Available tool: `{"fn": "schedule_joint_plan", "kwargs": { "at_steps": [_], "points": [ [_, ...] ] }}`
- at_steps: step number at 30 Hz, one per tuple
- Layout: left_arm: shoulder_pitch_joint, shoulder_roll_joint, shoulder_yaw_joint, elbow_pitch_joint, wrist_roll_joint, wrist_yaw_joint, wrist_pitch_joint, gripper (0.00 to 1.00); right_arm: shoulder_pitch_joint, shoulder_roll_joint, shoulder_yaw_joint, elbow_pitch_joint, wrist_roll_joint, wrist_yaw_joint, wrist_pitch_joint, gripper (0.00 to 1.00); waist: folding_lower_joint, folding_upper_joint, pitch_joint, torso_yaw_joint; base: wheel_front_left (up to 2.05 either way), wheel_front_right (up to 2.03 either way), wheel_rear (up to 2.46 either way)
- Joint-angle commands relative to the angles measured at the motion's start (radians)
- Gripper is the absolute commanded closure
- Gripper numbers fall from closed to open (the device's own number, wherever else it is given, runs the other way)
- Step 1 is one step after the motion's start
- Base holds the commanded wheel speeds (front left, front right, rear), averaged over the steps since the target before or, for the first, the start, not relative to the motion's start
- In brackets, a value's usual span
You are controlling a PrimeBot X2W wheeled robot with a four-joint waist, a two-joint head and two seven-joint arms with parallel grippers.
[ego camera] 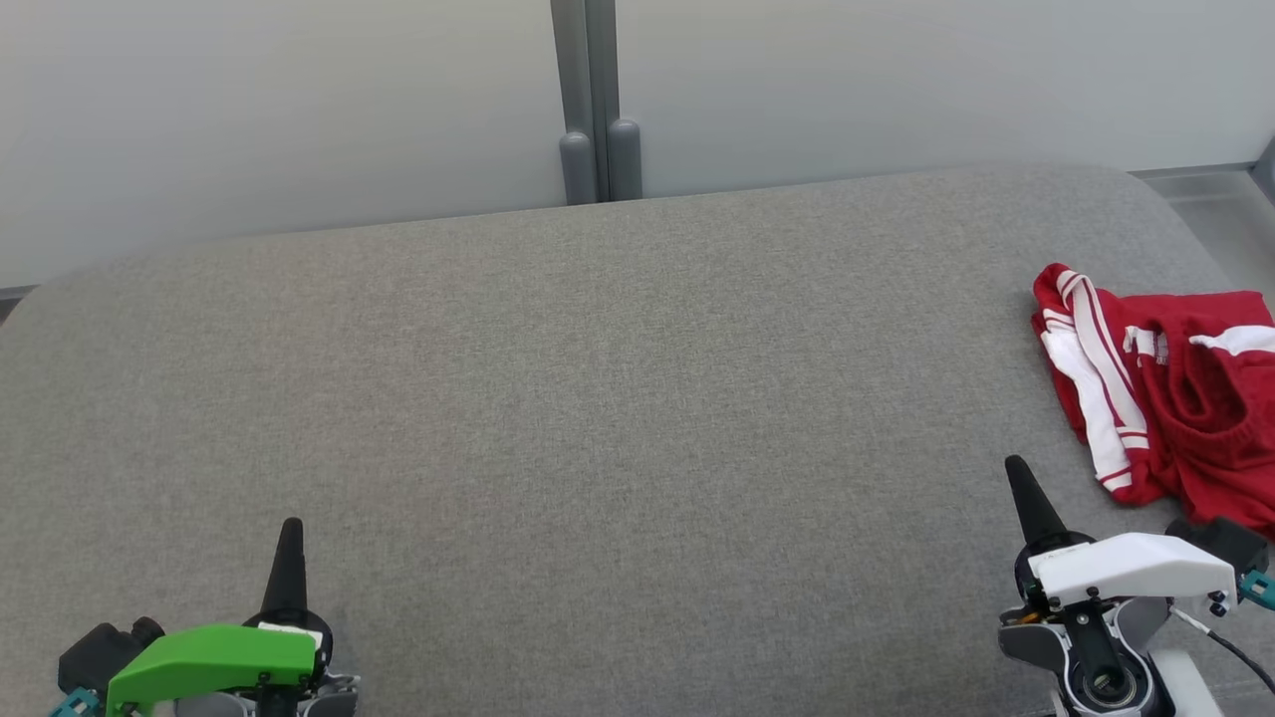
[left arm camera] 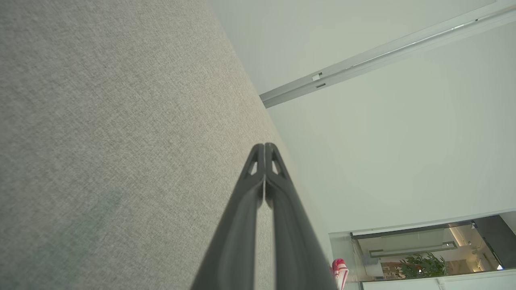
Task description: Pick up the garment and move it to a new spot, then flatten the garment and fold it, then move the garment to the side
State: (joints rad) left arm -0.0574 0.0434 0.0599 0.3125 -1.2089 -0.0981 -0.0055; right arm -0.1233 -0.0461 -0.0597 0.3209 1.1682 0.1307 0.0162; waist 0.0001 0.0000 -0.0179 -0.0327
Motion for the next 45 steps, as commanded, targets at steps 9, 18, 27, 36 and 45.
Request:
{"fn": "schedule_joint_plan", "kwargs": {
  "at_steps": [9,18,27,36,45],
  "points": [
    [-0.033,0.008,0.013,-0.022,-0.101,-0.013,0.026,1.0,0.001,-0.005,-0.019,-0.026,0.108,0.0,0.028,1.0,0.0,0.0,0.004,0.006,0.0,0.0,0.0],
    [-0.042,0.008,0.019,-0.032,-0.165,-0.018,0.044,1.0,0.003,-0.005,-0.031,-0.036,0.179,0.0,0.047,1.0,-0.0001,0.0,0.007,0.011,0.0,0.0,0.0],
    [-0.05,0.009,0.026,-0.041,-0.234,-0.024,0.063,1.0,0.005,-0.005,-0.043,-0.046,0.255,0.0,0.066,1.0,-0.0001,0.0,0.01,0.016,0.0,0.0,0.0],
    [-0.056,0.009,0.032,-0.049,-0.299,-0.028,0.08,1.0,0.007,-0.006,-0.055,-0.055,0.326,0.0,0.085,1.0,-0.0001,0.0,0.014,0.022,0.0,0.0,0.0],
    [-0.062,0.01,0.038,-0.057,-0.367,-0.033,0.098,1.0,0.01,-0.006,-0.067,-0.064,0.4,0.0,0.104,1.0,-0.0001,0.0,0.018,0.028,0.0,0.0,0.0]
  ]
}}
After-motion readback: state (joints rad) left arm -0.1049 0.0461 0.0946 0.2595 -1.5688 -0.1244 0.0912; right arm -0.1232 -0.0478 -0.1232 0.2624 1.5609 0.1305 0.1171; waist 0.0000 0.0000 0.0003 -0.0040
